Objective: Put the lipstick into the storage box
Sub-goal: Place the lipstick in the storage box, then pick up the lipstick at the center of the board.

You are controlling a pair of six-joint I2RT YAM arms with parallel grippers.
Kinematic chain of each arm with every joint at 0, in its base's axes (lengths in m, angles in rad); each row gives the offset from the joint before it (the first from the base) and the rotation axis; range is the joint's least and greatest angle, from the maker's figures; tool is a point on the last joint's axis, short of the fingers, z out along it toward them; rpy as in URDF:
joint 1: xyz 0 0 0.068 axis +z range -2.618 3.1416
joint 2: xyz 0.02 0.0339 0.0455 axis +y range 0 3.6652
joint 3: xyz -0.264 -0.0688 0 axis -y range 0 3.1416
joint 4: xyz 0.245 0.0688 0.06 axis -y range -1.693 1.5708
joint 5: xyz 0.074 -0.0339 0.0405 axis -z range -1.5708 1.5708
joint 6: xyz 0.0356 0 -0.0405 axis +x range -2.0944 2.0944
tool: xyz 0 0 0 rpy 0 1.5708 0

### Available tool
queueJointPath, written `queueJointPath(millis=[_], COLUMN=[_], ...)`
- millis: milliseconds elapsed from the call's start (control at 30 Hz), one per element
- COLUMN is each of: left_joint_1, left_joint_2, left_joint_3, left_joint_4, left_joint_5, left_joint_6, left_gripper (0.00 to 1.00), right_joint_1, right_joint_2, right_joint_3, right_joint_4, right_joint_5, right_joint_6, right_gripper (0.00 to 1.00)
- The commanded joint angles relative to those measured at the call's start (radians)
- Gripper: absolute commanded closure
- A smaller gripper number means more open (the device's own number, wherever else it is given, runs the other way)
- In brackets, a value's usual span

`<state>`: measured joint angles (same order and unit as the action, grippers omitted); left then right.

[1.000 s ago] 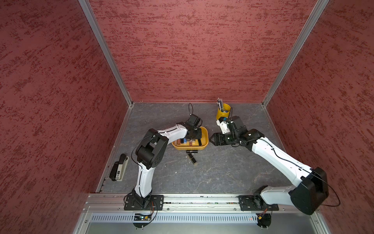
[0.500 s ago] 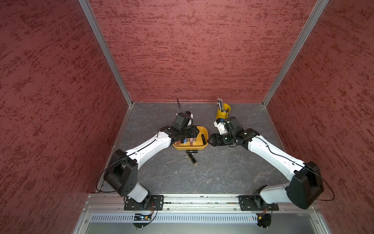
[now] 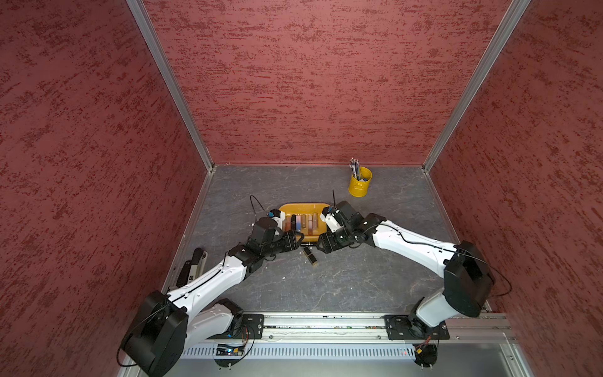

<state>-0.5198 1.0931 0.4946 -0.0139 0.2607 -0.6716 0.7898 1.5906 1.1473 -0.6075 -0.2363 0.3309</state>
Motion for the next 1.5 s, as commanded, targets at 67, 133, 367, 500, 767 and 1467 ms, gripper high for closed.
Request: queueJointPath(millis=[67,133,367,500,767,1467], left_joint_1=[0.013,0.020,0.046,0.055,0.073,0.116], left_joint_2=[-0.061,-0.080,-0.136,-0.133,-0.178,-0.277], left_joint_3=[-0.022,-0.030,-0.052,-0.061,-0.076,-0.122], left_joint_4=[0.100,0.089,0.036,0.015,-0.060,-0.108], left_joint_5=[0.023,0.022,-0.033,-0.036,-0.101,-0.094], left_joint_6=[-0.027,-0.025,-0.053,-0.061,-0.071,-0.073], left_gripper=[0.35,0.34,0.33,0.31,0.28,0.19], right_joint_1=[0.079,0.106,0.153,0.163,0.170,0.180], right_joint_2=[0.052,0.085,0.179,0.226,0.294,0.411], right_joint_3=[0.053,0.067,0.117,0.149,0.188,0.276], right_joint_4=[-0.026,-0.035,-0.055,-0.078,-0.089,-0.126], right_joint_5=[0.094,0.117,0.165,0.194,0.218,0.252], right_joint_6=[-0.023,-0.030,-0.043,-0.047,-0.040,-0.044], right_gripper=[0.27,0.27,0.28,0.29,0.36,0.50])
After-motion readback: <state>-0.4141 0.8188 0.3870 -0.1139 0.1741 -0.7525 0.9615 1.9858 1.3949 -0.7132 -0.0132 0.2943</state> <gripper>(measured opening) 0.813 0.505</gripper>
